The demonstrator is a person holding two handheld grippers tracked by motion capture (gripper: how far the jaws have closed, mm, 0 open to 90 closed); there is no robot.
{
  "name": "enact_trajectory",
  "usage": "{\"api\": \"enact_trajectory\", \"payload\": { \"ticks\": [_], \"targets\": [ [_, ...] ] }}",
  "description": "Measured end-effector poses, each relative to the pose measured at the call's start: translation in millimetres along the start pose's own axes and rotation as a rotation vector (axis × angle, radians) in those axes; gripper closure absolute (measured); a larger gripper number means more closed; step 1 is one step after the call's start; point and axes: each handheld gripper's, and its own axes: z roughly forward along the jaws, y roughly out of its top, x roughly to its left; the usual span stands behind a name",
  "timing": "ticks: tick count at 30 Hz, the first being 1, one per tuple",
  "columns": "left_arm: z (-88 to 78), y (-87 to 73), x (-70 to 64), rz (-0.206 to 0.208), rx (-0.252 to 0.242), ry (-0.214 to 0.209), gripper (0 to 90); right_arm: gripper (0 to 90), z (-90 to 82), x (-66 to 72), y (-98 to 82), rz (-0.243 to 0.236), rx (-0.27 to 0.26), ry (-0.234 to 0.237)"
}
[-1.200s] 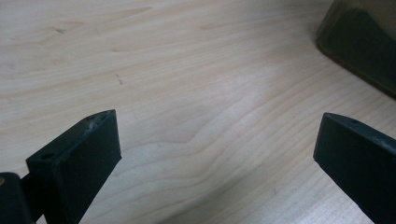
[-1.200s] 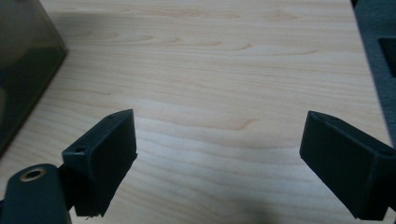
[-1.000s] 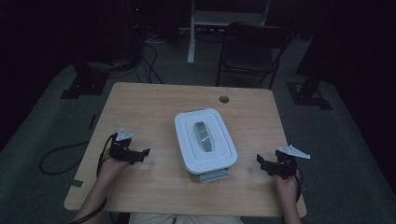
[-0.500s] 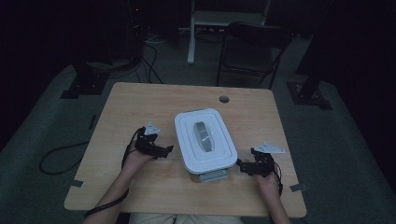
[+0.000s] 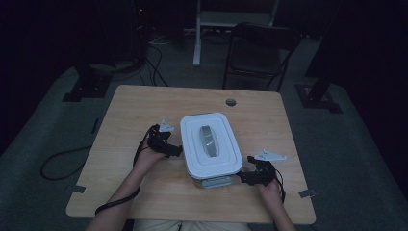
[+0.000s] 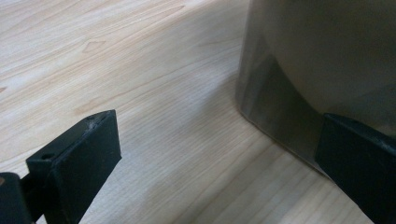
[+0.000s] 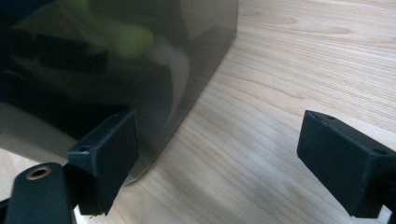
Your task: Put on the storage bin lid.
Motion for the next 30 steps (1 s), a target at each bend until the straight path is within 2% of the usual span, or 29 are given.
{"api": "enact_trajectory", "payload": {
  "ticks": [7,11,14,17,18,21,22,24,29,30],
  "targets": [
    [-1.2,-1.3,3.4,-0.004,0.006,0.011,1.4,12.4,3.0,12.6,1.8,-0.018,-0.003,0.043],
    [-3.8,-3.0,5.8,-0.011,0.002,0.012,1.4,12.4,7.3,22.7,3.6,-0.038,-0.007,0.038],
    [-7.6,-6.8,10.4,-0.039,-0.018,-0.015,1.4,12.2,12.7,29.1,5.1,-0.043,-0.005,0.052],
    [-10.9,-10.1,12.2,-0.04,-0.024,-0.009,1.4,11.6,15.9,31.1,5.1,-0.064,0.001,0.009],
    [-10.9,-10.1,12.2,-0.04,-0.024,-0.009,1.4,11.6,15.9,31.1,5.1,-0.064,0.001,0.009],
    [-16.5,-14.4,14.2,-0.038,-0.031,-0.002,1.4,11.6,15.1,28.3,3.8,-0.071,0.004,-0.041],
    [-21.1,-17.3,15.3,-0.043,-0.038,-0.001,1.4,11.6,11.8,24.5,2.4,-0.062,-0.009,-0.065],
    [-23.5,-18.8,15.8,-0.043,-0.043,0.002,1.4,11.6,9.7,22.1,2.0,-0.054,-0.015,-0.076],
    [-35.0,-28.4,21.8,-0.047,-0.045,0.021,1.4,11.6,-3.3,8.3,-0.4,-0.023,-0.037,-0.147],
    [-37.2,-30.8,23.8,-0.049,-0.047,0.022,1.4,11.6,-3.3,8.3,-0.4,-0.023,-0.037,-0.147]
  ]
}}
